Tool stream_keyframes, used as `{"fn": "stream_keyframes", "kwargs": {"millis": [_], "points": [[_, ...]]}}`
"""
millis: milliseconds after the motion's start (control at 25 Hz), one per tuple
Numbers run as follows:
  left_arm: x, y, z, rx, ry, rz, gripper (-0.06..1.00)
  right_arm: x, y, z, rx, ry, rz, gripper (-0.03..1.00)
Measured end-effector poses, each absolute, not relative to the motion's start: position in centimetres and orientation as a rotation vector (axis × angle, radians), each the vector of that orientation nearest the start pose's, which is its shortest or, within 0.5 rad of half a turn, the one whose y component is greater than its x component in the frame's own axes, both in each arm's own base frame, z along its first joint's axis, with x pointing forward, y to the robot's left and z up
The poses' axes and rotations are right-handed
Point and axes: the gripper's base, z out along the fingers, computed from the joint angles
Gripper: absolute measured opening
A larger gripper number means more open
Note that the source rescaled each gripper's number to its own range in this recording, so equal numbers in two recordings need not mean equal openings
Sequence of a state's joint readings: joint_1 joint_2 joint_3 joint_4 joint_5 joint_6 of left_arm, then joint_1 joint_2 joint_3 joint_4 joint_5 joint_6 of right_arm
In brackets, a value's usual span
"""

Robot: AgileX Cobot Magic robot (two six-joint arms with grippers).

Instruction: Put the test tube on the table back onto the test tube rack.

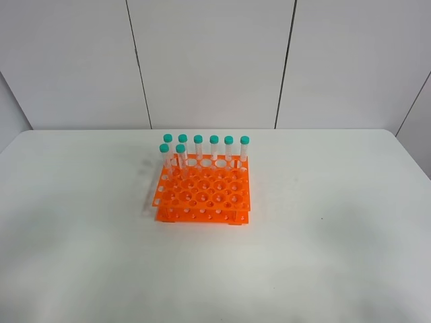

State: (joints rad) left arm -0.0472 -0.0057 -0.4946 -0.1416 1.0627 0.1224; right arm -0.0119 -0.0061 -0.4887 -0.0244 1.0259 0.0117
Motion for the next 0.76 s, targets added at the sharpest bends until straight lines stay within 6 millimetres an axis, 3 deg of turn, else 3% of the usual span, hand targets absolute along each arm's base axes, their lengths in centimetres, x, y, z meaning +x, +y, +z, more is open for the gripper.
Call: {"fn": "stream_keyframes", "kwargs": {"millis": [760], "points": [[-0.62,-1.08,27.62,0.176,2.033,-0.122,0.36,-0.31,-0.19,27.69,0.024,2.014,-0.029,0.83]]}}
